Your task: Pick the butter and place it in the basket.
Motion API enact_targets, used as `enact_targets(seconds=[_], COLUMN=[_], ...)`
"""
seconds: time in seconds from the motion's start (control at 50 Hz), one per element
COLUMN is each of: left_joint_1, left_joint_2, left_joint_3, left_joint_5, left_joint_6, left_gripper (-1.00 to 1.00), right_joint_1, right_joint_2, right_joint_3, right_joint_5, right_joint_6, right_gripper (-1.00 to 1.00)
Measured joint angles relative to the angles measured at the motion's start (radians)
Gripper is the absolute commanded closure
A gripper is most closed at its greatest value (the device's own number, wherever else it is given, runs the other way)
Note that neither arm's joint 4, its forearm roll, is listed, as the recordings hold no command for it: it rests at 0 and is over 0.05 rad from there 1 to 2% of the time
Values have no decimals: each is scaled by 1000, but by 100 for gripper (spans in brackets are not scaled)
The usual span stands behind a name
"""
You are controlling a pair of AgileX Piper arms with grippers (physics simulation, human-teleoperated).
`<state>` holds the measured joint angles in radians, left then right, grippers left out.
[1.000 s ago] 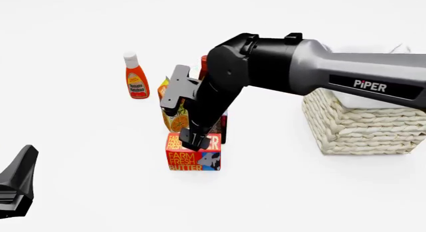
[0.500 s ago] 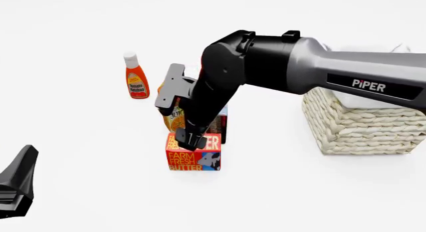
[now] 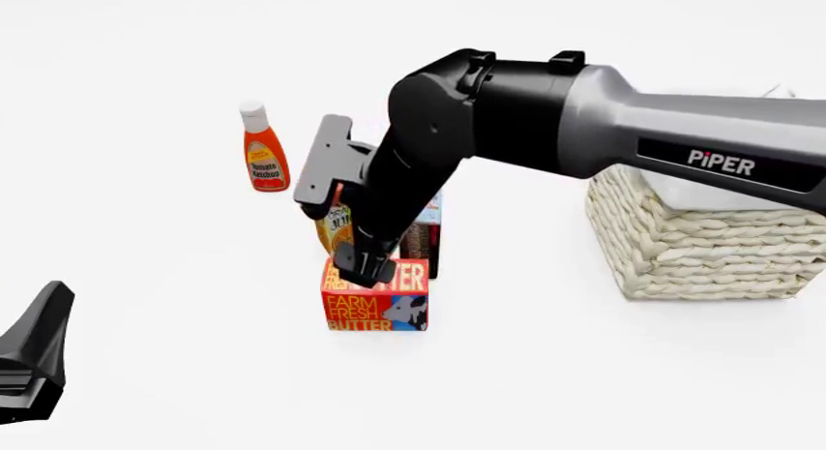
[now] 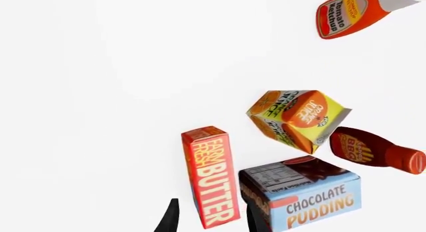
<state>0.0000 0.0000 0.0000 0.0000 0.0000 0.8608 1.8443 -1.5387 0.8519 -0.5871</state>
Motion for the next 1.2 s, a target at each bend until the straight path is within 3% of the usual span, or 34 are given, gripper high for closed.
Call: enact_targets(seconds=[1.2], left_joint_1=[0], left_joint_2=[0], left_joint_3=[0], left_joint_5=[0], left_joint_6=[0], left_gripper=[-100], right_joint_1=[26], right_joint_2=[21], right_joint_3=[-40], right_joint_5=[-20], right_joint_6=[0], right_gripper=[-100])
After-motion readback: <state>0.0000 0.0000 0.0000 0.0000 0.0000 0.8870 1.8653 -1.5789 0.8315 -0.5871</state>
